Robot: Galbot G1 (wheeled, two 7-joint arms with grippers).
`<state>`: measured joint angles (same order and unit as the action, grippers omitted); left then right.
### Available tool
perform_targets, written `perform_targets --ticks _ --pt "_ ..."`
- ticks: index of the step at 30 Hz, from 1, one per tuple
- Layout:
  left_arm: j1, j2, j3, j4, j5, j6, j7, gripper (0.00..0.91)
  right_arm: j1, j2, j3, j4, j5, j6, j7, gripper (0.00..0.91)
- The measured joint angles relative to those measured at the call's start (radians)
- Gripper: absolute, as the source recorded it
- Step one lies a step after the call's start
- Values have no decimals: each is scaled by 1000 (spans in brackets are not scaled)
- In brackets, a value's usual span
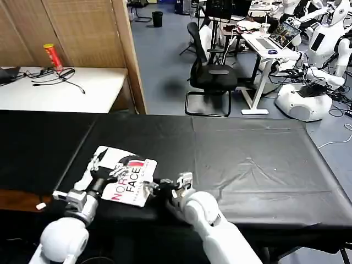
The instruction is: Fold and organize the clothes.
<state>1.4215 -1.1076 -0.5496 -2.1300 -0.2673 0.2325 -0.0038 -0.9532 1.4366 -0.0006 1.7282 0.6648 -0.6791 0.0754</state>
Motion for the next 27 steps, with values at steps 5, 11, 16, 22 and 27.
perform_targets --ticks 5,11,16,22,27 --pt "21 -13 -28 13 1 -19 1 878 -2 -30 45 37 8 -29 13 0" --pt "49 -27 -67 39 0 -38 2 878 -26 -115 138 108 10 -57 36 0" --pt "73 -40 -89 46 -9 -39 -3 878 -52 -193 181 175 18 -57 61 878" --pt "105 -45 -102 23 -28 -36 -14 878 -116 -264 228 275 -1 -57 84 878" --pt "123 -46 -89 25 -37 -87 -39 878 -203 -318 276 354 -46 -57 45 878"
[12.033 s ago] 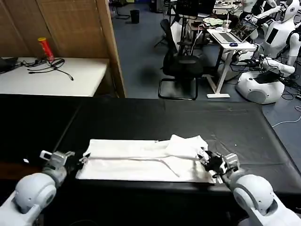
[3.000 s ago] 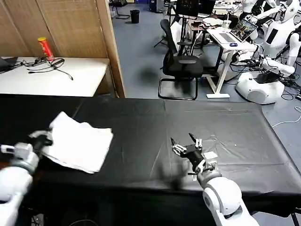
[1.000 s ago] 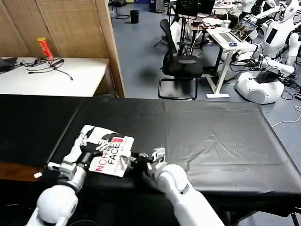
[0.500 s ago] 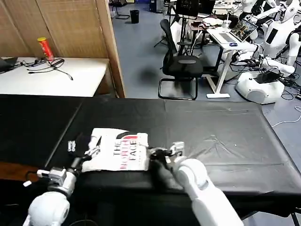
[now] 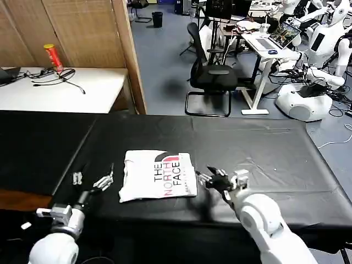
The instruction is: Fold and organize the clothes.
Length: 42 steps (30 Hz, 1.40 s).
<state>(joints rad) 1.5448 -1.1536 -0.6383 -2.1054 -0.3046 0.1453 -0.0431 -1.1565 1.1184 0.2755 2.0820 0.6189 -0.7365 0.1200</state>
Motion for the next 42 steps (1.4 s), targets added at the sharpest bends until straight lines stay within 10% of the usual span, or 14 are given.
perform_targets --ticks 5,13,21,29,42 --pt "22 -5 3 11 39 -56 45 878 -95 -20 35 66 -98 84 -46 878" --pt "126 -10 4 -60 -24 -34 -33 878 -297 -7 50 97 -370 500 20 878" --pt "288 -38 0 -121 -25 -35 -60 878 -513 19 61 110 -520 741 116 878" --pt "399 -54 -31 -142 -14 -59 -56 878 -718 25 84 163 -538 809 197 878" --pt "463 -84 -49 -144 -11 -82 -44 878 -897 35 63 259 -535 770 230 878"
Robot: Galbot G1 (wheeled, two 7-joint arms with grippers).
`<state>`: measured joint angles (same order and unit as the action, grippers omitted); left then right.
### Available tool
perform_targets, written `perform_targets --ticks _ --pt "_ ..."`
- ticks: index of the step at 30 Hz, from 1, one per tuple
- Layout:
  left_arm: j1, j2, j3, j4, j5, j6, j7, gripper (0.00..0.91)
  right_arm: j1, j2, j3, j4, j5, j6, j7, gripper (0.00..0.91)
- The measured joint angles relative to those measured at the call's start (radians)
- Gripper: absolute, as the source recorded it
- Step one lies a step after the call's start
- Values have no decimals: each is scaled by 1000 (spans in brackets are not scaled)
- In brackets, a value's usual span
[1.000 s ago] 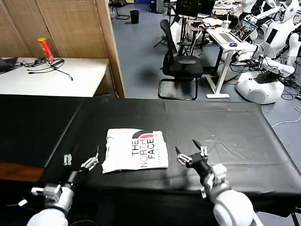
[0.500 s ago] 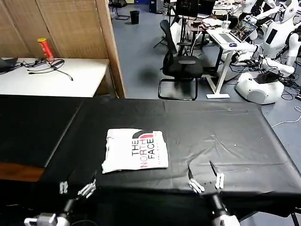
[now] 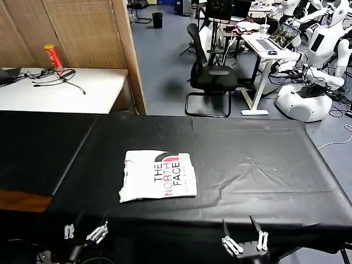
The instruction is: Fold and organize the clothes.
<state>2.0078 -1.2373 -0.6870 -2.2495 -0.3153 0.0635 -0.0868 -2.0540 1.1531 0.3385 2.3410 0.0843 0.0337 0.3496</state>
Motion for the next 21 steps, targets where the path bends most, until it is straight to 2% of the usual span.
perform_targets --ticks 11,21 --pt "25 7 -8 -28 -24 37 7 878 -40 3 11 34 46 -40 22 878" --pt "31 8 -9 -38 -23 42 7 878 -43 3 10 38 45 -42 22 878"
